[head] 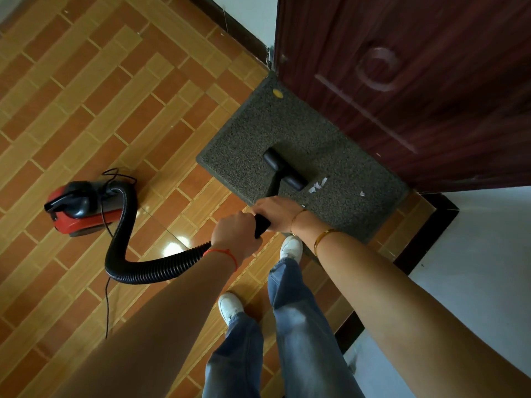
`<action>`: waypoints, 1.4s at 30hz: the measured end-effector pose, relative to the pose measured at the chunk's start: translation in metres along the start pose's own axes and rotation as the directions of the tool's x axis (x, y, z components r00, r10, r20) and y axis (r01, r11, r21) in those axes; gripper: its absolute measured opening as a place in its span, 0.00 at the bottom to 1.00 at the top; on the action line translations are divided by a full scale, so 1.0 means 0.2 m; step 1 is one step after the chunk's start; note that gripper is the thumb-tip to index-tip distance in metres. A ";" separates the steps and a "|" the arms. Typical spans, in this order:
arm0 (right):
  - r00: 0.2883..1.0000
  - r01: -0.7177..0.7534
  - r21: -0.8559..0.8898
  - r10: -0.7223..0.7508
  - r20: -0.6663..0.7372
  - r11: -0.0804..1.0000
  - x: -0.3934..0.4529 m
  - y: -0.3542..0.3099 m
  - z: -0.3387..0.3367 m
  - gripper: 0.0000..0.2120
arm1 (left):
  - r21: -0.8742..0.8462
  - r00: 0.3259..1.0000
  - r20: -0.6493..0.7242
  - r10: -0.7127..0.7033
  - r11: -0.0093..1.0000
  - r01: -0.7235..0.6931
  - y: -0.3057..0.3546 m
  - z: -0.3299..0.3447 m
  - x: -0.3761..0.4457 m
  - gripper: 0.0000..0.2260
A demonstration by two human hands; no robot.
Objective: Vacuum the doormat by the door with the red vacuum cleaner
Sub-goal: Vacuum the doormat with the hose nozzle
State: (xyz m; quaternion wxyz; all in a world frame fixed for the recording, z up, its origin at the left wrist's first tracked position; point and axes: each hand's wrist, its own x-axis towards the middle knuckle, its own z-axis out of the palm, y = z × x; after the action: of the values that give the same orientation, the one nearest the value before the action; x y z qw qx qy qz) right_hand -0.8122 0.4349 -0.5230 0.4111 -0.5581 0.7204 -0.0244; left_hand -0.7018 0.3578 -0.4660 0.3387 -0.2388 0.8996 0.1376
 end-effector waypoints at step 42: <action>0.999 -0.026 -0.129 0.031 0.034 0.991 0.09 0.03 -0.08 0.09 | -0.321 0.973 0.217 -0.074 0.936 0.142 -0.09 -0.10 0.07 0.07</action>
State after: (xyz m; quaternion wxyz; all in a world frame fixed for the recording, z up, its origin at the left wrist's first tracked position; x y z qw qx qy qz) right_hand -0.8268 0.4148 -0.5256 0.3873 -0.5735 0.7209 0.0378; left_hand -0.7120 0.3301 -0.4615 0.3895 -0.3269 0.8098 0.2927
